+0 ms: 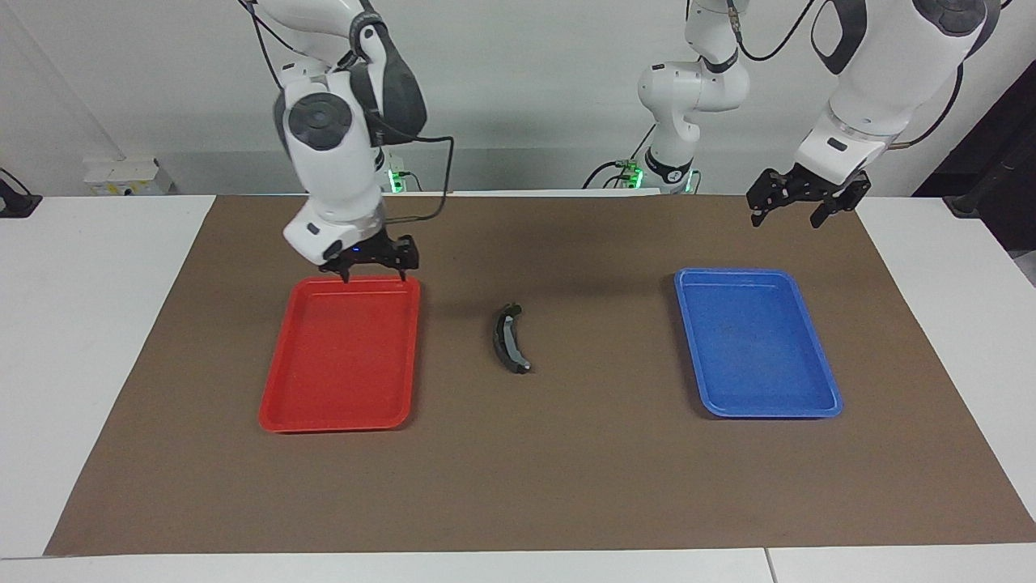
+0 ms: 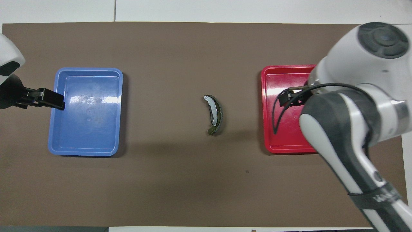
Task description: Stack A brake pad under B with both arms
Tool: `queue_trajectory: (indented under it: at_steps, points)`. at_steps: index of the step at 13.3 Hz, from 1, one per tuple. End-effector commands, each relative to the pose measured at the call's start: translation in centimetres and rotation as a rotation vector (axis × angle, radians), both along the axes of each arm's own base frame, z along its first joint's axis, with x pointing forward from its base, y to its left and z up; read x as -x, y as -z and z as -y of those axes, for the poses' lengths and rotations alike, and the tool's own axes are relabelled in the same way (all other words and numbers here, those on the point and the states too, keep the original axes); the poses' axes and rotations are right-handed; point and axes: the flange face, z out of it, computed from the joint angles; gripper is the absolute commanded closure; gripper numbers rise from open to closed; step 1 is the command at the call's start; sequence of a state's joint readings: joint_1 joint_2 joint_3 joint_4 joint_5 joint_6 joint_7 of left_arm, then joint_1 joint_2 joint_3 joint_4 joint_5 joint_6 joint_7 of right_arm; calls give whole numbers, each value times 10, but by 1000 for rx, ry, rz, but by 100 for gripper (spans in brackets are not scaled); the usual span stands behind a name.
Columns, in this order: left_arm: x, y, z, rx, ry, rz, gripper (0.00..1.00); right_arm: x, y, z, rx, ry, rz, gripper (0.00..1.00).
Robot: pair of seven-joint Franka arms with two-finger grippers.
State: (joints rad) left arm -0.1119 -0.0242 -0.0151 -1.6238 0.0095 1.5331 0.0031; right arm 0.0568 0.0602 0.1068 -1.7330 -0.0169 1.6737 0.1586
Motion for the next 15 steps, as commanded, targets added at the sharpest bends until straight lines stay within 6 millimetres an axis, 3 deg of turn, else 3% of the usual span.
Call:
queue_trajectory:
  at_steps: [1, 3, 5, 15]
  points:
    - [3, 3, -1, 16, 9, 11, 0, 17, -44, 43, -22, 28, -20, 0]
    - [3, 3, -1, 16, 9, 11, 0, 19, -68, 69, -18, 60, -27, 0]
    - [3, 3, -1, 16, 9, 11, 0, 16, -76, 87, -19, 93, -15, 0]
    - [3, 3, 1, 16, 14, 11, 0, 18, -84, 138, -5, 99, -20, 0]
